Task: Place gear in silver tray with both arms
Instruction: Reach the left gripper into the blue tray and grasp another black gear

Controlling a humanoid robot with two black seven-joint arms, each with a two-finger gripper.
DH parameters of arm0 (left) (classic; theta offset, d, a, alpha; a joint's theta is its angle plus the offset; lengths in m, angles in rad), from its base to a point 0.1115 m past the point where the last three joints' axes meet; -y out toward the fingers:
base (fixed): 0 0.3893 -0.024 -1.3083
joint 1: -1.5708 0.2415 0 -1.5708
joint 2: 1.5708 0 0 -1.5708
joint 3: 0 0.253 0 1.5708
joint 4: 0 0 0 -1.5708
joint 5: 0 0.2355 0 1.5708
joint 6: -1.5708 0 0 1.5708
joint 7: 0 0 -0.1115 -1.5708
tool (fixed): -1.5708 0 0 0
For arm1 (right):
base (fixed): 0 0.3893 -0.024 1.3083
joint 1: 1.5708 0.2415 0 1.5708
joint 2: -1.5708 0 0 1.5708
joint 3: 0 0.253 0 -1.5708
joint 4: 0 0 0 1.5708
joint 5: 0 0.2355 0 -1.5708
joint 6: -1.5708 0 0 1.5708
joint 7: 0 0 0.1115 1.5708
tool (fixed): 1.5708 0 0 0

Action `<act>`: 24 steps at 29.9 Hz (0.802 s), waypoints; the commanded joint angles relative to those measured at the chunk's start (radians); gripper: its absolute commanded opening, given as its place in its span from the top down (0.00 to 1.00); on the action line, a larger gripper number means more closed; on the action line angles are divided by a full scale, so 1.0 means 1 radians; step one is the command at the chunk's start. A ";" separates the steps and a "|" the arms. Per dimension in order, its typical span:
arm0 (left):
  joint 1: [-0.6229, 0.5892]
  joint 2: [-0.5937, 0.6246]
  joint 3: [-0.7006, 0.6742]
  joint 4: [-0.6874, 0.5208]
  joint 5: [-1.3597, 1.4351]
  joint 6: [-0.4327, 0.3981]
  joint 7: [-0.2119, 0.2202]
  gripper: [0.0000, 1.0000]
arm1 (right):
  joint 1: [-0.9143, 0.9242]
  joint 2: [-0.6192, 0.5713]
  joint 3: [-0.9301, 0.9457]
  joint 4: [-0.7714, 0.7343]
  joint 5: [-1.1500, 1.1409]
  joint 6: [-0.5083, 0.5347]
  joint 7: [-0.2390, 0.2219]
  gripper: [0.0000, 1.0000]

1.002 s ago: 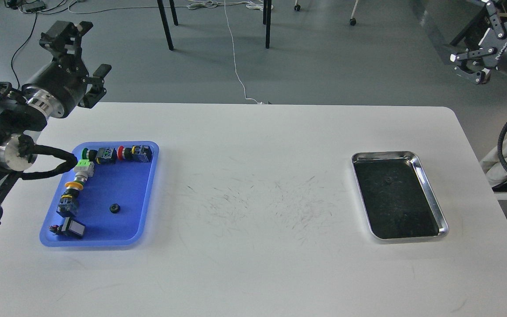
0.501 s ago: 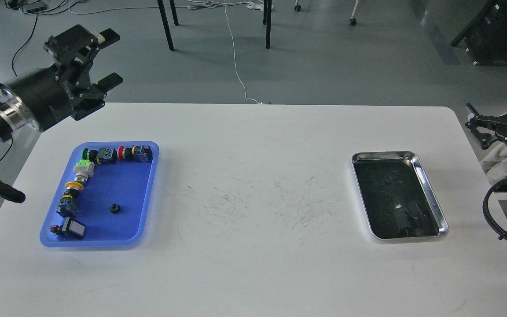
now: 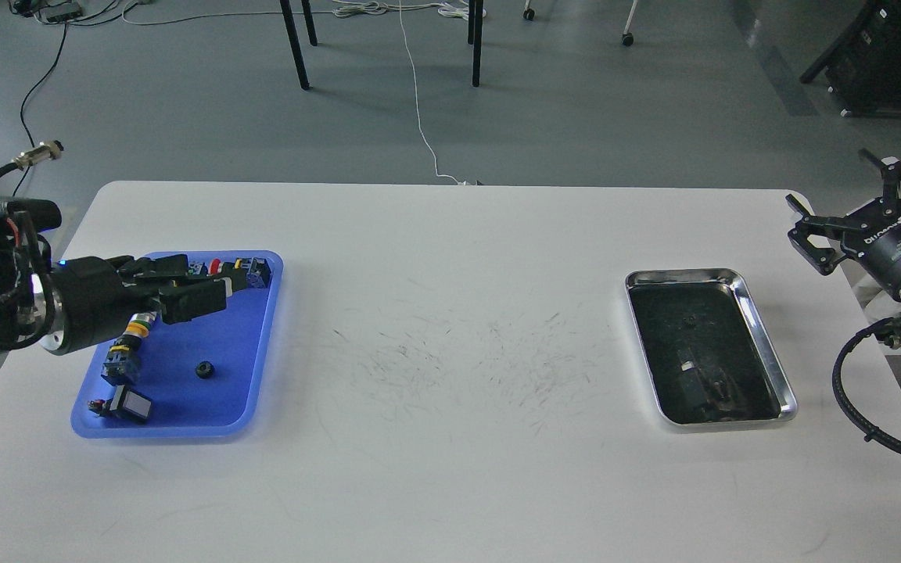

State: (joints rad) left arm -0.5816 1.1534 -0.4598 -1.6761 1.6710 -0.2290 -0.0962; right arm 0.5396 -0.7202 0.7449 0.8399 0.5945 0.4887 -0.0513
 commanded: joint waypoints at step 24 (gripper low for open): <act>0.002 -0.230 0.213 0.426 0.357 0.183 -0.183 0.08 | -0.009 0.005 -0.001 -0.001 -0.028 0.000 0.001 0.08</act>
State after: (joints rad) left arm -0.5799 0.9431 -0.2525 -1.2889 2.0256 -0.0601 -0.2694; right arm 0.5309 -0.7136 0.7435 0.8396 0.5662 0.4888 -0.0506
